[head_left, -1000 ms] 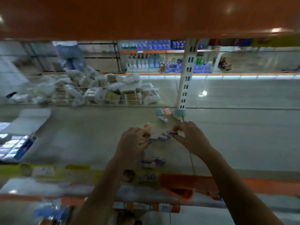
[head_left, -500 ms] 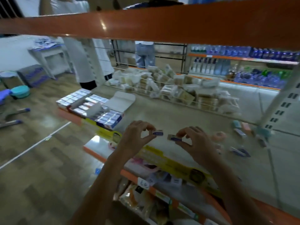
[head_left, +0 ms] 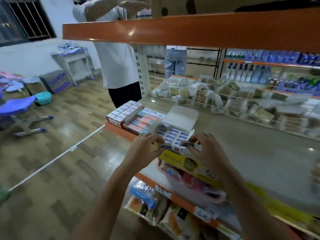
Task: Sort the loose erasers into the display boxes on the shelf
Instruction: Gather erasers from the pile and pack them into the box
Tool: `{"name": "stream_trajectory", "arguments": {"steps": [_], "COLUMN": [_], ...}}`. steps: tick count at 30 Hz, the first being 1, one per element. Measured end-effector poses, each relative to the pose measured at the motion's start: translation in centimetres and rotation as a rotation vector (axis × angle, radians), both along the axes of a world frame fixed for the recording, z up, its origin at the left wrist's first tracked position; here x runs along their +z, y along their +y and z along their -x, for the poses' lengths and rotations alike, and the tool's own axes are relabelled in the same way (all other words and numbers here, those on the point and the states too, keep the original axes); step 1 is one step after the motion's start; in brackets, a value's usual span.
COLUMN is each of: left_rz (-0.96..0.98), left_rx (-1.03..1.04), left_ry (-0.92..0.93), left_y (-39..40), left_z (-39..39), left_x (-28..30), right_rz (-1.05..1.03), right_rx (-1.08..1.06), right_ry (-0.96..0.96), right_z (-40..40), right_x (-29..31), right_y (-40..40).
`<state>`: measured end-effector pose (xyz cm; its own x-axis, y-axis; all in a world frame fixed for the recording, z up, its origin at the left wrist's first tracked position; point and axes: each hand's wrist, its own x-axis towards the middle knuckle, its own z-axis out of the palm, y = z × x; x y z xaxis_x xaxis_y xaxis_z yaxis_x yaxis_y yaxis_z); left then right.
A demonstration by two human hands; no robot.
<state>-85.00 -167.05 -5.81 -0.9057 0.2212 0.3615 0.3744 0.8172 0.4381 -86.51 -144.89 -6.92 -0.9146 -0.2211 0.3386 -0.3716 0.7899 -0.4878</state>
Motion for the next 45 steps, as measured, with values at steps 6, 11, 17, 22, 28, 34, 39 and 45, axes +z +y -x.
{"name": "stream_trajectory", "arguments": {"steps": [6, 11, 17, 22, 28, 34, 39, 45], "left_rz": [0.018, 0.035, 0.036, 0.016, 0.038, 0.089, 0.187, 0.178], "left_rx": [-0.069, -0.109, -0.164, -0.214, -0.298, -0.429, -0.540, -0.645], "left_ry": [0.007, 0.021, 0.026, 0.000, -0.021, -0.008, -0.032, -0.117], "left_y": [-3.0, -4.5, -5.5, -5.8, -5.8, -5.5, -3.3, 1.5], "left_z": [4.5, 8.7, 12.5, 14.2, 15.7, 17.0, 18.2, 17.8], "left_x": [-1.2, -1.4, -1.4, -1.4, -1.6, -0.9, 0.0, 0.4], "right_rz": [-0.063, -0.125, -0.250, -0.308, -0.272, -0.332, -0.284, -0.069], "right_rx": [-0.107, -0.189, -0.178, -0.207, -0.277, -0.329, -0.423, -0.698], "right_ry": [-0.032, -0.037, -0.043, -0.073, -0.069, -0.122, -0.124, -0.187], "right_z": [4.2, 8.0, 10.2, 10.2, 9.7, 9.7, 8.0, 3.8], "right_x": [-0.1, -0.6, -0.9, -1.4, -1.3, -0.7, -0.1, -0.3], "right_y": [-3.0, -4.7, -6.2, -6.4, -7.4, -8.0, -7.0, -6.4]}}
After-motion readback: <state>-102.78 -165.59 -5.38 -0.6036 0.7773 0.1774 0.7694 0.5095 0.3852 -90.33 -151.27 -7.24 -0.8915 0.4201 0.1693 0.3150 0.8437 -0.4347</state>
